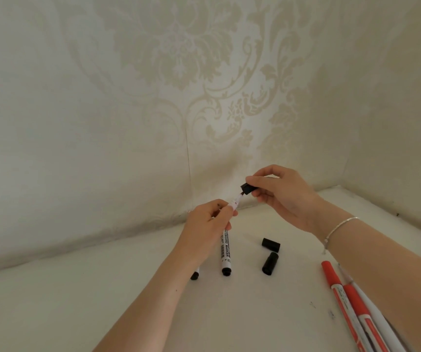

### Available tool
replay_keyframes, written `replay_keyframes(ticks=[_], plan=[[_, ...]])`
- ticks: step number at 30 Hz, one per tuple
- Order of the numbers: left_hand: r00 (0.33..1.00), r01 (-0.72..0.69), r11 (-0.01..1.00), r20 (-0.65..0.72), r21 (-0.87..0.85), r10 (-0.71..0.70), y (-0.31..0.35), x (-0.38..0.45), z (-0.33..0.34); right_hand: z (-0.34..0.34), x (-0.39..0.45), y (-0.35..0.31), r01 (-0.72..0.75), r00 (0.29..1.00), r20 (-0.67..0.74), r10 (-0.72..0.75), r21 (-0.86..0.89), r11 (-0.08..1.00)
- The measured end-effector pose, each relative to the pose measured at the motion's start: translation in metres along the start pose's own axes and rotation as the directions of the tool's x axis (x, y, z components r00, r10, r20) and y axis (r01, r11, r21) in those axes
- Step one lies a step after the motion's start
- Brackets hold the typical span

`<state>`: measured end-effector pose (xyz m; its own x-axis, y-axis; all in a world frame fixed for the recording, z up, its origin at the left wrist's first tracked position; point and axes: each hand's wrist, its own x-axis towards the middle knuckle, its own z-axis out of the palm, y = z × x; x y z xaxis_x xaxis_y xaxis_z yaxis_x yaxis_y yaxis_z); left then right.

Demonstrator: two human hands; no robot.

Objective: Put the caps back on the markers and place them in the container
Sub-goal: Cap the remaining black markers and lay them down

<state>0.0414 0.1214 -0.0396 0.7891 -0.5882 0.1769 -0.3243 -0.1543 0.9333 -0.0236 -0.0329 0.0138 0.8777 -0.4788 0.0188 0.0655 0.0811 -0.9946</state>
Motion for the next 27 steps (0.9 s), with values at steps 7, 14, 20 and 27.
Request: replay_keyframes(ticks=[7, 14, 20, 27], plan=[[0.997, -0.014, 0.997, -0.073, -0.073, 0.009, -0.003, -0.001, -0.002, -0.003, -0.003, -0.003, -0.095, 0.994, -0.066, 0.092, -0.039, 0.995], [0.993, -0.025, 0.967, -0.116, -0.253, -0.004, -0.001, -0.001, -0.003, 0.003, -0.003, -0.005, -0.192, 0.98, 0.063, 0.191, 0.016, 0.981], [0.994, -0.023, 0.976, -0.112, -0.216, -0.001, -0.001, 0.003, -0.003, 0.008, 0.0, -0.008, -0.155, 0.982, 0.11, 0.154, -0.004, 0.988], [0.993, -0.059, 0.991, -0.11, -0.121, 0.045, -0.002, 0.003, -0.001, 0.01, 0.003, -0.01, -0.106, 0.989, 0.109, 0.097, 0.086, 0.991]])
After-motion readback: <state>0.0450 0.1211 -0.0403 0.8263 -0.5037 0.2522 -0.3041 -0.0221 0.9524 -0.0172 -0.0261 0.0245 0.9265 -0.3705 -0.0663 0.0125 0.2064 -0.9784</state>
